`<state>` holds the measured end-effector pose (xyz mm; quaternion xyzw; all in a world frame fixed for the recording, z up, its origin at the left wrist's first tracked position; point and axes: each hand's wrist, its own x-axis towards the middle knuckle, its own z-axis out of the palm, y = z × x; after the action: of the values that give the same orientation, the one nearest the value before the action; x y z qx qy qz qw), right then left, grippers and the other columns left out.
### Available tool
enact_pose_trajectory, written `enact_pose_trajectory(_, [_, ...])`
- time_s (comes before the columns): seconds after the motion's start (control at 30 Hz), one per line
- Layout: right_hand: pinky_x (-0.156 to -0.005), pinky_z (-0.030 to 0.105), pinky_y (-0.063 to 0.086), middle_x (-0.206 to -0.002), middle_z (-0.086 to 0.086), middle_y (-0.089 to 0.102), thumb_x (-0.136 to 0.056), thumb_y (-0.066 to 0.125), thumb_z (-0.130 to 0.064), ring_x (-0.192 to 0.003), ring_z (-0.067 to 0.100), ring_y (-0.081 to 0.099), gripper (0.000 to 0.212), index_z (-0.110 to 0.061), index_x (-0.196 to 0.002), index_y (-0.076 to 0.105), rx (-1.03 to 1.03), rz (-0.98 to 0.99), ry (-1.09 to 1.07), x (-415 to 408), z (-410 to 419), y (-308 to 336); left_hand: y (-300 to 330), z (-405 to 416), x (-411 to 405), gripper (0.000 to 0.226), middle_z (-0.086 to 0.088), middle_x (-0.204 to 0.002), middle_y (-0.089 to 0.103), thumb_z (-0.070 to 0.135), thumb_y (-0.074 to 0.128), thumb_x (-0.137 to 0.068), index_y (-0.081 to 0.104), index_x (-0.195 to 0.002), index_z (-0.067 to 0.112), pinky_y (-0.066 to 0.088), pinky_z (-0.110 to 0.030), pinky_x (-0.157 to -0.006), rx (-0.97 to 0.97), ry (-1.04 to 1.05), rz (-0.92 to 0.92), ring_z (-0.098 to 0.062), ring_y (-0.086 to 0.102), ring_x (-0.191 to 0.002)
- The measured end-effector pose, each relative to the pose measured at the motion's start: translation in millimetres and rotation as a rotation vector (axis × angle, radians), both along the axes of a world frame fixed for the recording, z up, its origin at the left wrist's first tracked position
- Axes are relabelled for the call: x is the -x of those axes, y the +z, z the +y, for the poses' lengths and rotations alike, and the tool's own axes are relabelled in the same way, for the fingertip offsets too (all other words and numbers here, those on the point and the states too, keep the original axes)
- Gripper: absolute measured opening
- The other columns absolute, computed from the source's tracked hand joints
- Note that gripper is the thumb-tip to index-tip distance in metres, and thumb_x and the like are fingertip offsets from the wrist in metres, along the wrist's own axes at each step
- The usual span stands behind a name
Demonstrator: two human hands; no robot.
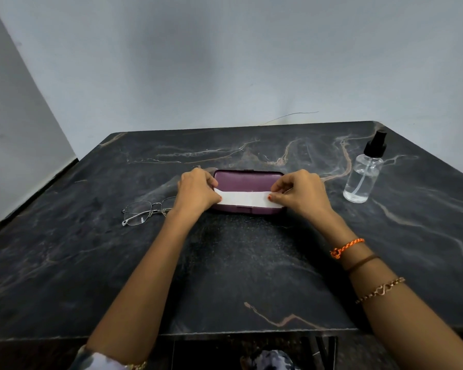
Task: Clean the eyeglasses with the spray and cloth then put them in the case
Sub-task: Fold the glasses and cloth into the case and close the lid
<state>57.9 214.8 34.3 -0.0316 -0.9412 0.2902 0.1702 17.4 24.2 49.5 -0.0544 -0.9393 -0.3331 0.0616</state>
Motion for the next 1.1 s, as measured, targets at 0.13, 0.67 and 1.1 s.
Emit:
enact_pose_trajectory(0.13, [-0.066, 0.024, 0.045, -0.082, 0.006, 0.073, -0.069, 0.077, -0.020, -0.072, 0.014, 0.061, 0.017, -0.012, -0.084, 0.073, -0.027, -0.010, 0.021, -1.2, 1.5, 0.1, -0.6, -0.1, 0.2, 0.028, -0.010, -0.088, 0.068, -0.001, 0.075, -0.067, 0.068, -0.092, 0.006, 0.047, -0.029, -0.087, 0.002, -0.010, -0.015, -0.022, 0.062, -0.092])
enact_pose_trajectory(0.67, [-0.071, 0.030, 0.052, -0.077, 0.007, 0.073, -0.071, 0.075, -0.017, -0.075, 0.020, 0.066, 0.008, -0.012, -0.078, 0.074, -0.213, -0.052, 0.084, -2.3, 7.7, 3.0, 1.4, 6.2, -4.3, 0.021, -0.006, -0.104, 0.067, 0.014, 0.078, -0.069, 0.071, -0.089, 0.012, 0.040, -0.025, -0.086, 0.116, -0.153, -0.063, -0.013, 0.055, -0.090])
enact_pose_trajectory(1.1, [-0.068, 0.024, 0.043, -0.089, 0.005, 0.063, -0.073, 0.069, -0.009, -0.076, 0.015, 0.053, 0.009, -0.013, -0.080, 0.074, -0.283, -0.085, 0.183, 2.9, 19.0, 0.7, -10.4, 13.4, -1.9, 0.015, -0.004, -0.109, 0.064, 0.014, 0.074, -0.074, 0.074, -0.089, 0.015, 0.048, -0.034, -0.087, 0.232, -0.226, 0.029, -0.019, 0.058, -0.099])
